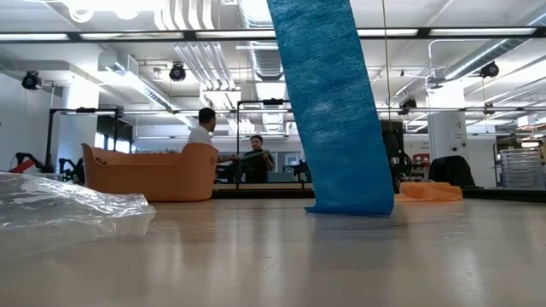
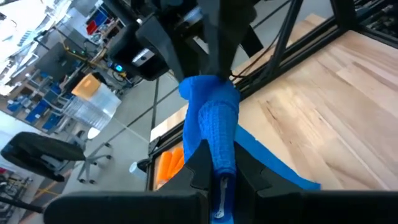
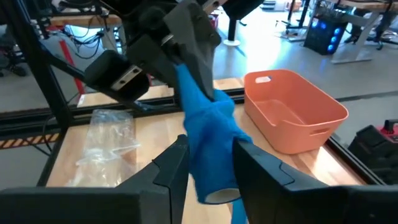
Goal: Roll bandage
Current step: Roll the blue bandage
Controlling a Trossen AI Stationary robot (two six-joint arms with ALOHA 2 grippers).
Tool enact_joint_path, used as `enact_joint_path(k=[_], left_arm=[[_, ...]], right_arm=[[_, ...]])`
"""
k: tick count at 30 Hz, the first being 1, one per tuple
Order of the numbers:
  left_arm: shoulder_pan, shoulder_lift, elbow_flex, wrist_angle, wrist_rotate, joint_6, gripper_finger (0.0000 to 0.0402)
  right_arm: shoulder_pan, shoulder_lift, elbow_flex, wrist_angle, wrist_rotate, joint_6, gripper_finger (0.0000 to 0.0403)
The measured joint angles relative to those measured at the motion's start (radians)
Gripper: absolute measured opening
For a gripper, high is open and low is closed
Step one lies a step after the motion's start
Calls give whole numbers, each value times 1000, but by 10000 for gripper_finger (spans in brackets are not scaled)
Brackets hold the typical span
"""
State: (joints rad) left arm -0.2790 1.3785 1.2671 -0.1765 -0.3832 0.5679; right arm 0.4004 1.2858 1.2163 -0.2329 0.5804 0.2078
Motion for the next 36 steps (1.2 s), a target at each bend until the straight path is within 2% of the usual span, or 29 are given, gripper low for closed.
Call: enact_joint_path(k=[20, 36], left_arm=[[0, 0, 0, 13, 7, 15, 13], [1, 0, 0, 19, -11, 15, 13]], right_arm=[[-10, 2, 0, 45, -109, 1, 68], [-24, 6, 1, 57, -123, 0, 40]])
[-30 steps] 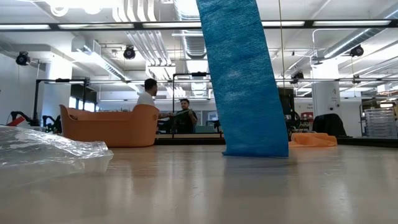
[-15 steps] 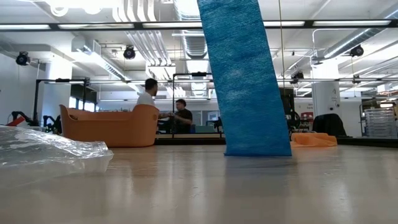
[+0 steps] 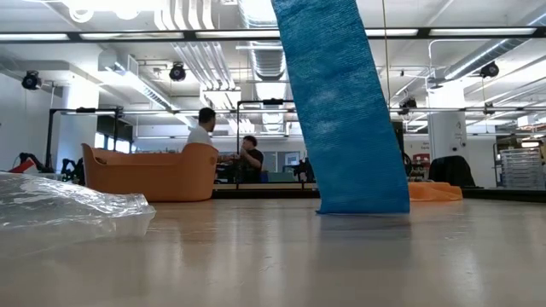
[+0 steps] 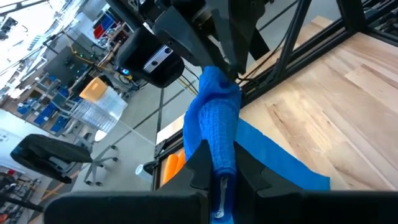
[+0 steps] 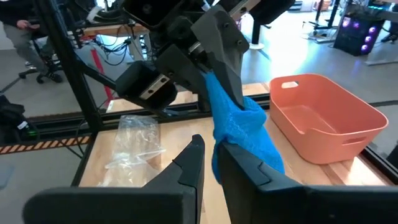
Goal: Roll bandage
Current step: Roll the blue bandage
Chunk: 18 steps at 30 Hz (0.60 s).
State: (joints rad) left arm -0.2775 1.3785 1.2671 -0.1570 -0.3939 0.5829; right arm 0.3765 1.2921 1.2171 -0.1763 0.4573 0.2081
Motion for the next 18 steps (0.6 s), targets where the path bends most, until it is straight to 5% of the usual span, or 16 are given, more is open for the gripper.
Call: enact_joint_path(k=[18], left_arm=[[-1, -1, -1, -13, -22, -7, 13]], right_arm=[[-24, -14, 16, -58, 6, -44, 0]])
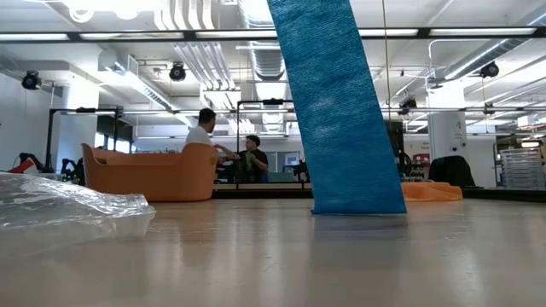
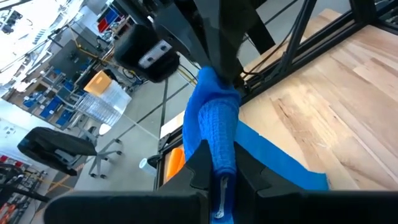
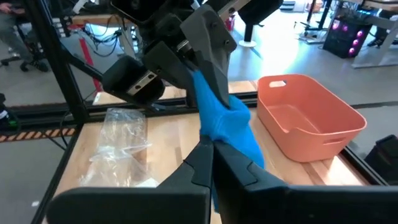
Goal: Roll bandage
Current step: Roll the blue bandage
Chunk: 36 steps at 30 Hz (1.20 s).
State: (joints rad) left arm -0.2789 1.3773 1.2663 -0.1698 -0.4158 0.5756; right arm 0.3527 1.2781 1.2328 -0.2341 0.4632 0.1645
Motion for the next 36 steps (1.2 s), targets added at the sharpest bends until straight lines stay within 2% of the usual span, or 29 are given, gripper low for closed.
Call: enact_joint_path(k=[8, 12, 19, 25, 36], left_arm=[[-2, -2, 0, -16, 0, -11, 13], [-2, -2, 0, -16, 0, -33, 13], [-2, -2, 0, -30, 0, -64, 13], [-2, -2, 0, -29, 0, -65, 13], [-2, -2, 0, -28, -1, -65, 13]], right_arm=[[25, -12, 89, -172, -6, -2, 0], [27, -13, 116, -238, 31, -24, 0], [27, -13, 114, -237, 35, -64, 0], [27, 14, 88, -203, 33, 15, 1], [27, 65, 76, -98, 34, -9, 75]])
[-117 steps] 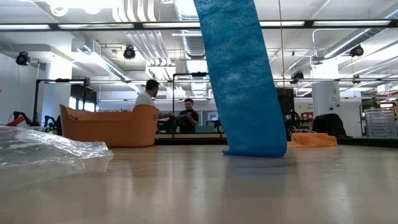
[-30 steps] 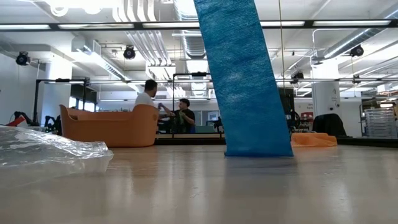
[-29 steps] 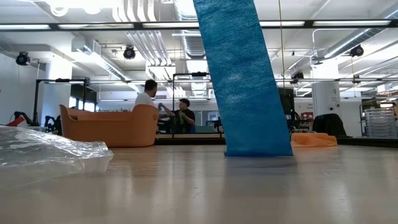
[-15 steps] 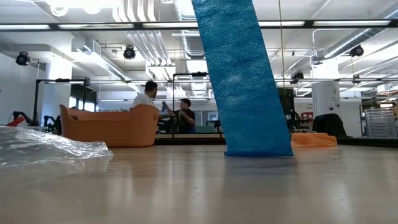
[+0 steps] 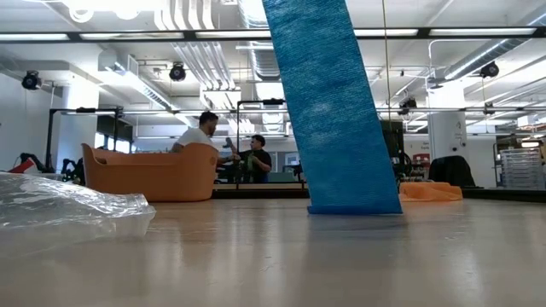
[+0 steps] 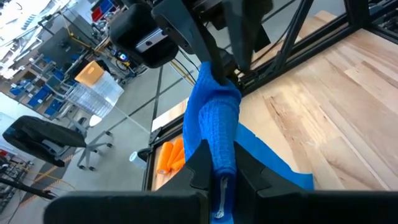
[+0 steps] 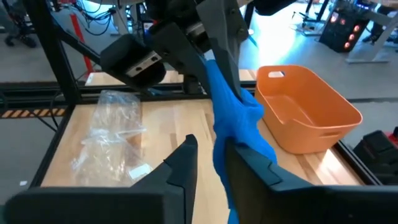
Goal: Roll bandage
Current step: Roll the blue bandage
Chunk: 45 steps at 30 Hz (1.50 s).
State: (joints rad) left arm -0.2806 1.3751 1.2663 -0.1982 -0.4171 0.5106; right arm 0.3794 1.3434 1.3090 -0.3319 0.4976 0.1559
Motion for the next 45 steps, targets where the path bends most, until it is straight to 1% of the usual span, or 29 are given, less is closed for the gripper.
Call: enact_joint_path(k=[4, 7, 11, 14, 24, 29, 35, 38, 41, 45], left_arm=[[0, 0, 0, -1, 0, -1, 13], [0, 0, 0, 1, 0, -1, 13], [0, 0, 0, 3, 0, -1, 13], [0, 0, 0, 4, 0, 0, 13], [0, 0, -1, 6, 4, -3, 13], [0, 0, -1, 7, 4, -1, 13], [0, 0, -1, 7, 5, 0, 13], [0, 0, -2, 10, 6, 0, 13], [0, 0, -2, 8, 5, 0, 13], [0, 0, -2, 14, 6, 0, 13]], right_arm=[[-2, 9, 0, 18, 0, -13, 81], [-2, 3, 0, 13, 0, 3, 73], [-2, -12, 8, -48, 0, 34, 60], [-2, -25, 8, -63, 0, 43, 58], [-9, -27, 8, -36, 29, 9, 86], [-22, -20, 8, 6, 29, 4, 90], [-39, -2, 7, 16, 27, 1, 67], [-40, 0, 7, 16, 26, -14, 44], [-39, 0, 7, 16, 26, -25, 11], [-40, -8, 7, 8, 26, -23, 4]])
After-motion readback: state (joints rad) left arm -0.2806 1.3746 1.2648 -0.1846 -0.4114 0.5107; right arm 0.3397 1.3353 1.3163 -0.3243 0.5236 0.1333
